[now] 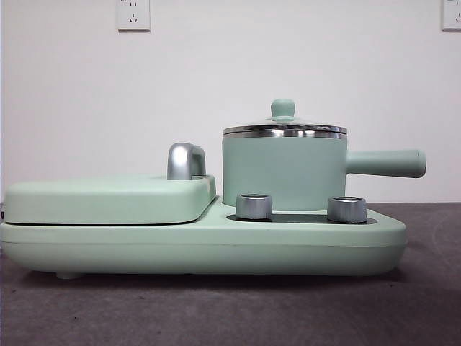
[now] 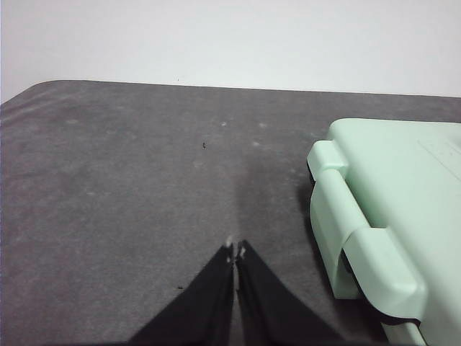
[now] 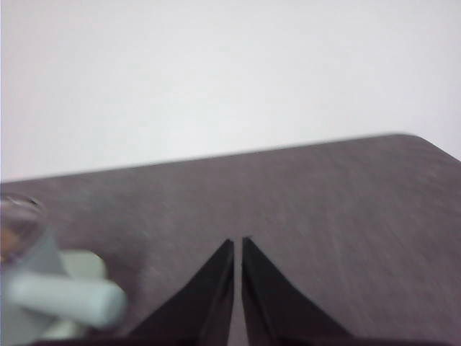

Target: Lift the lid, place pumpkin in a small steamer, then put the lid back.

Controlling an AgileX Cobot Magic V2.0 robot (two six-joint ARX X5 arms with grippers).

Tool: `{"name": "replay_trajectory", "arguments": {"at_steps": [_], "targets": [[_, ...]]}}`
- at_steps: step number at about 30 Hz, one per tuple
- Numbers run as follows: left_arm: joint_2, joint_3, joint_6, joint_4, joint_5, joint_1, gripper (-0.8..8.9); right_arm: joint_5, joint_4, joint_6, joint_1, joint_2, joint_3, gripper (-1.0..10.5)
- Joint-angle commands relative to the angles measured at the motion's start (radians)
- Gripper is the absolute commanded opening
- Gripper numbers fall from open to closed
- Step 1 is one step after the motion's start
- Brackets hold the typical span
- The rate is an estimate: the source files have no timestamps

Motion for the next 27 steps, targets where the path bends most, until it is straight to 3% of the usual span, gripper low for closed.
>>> {"name": "replay_trajectory", "arguments": {"at_steps": [1,6,11,19,27], "targets": [[-0.002,-0.019,0.006,0.011,-0.001,0.001,0.09,0.024,0.005,-0.039,0.001,-0.040,-0.053,0.2],[-0.002,-0.019,0.006,0.011,-0.001,0.001,0.09,-0.030,0.010,-0.111,0.001,-0.113,-0.162,0.2],[-0.002,-0.019,0.006,0.011,0.000,0.001,0.09,-0.067,0.005,-0.116,0.004,-0.150,-0.230,0.2],[-0.002,-0.019,0.006,0.011,0.000,0.001,0.09,-0.066,-0.064,-0.190,0.058,-0.150,-0.230,0.2],[-0.002,-0.019,0.006,0.011,0.000,0.001,0.09,-0.064,-0.051,-0.193,0.061,-0.150,-0.230,0.2]]}}
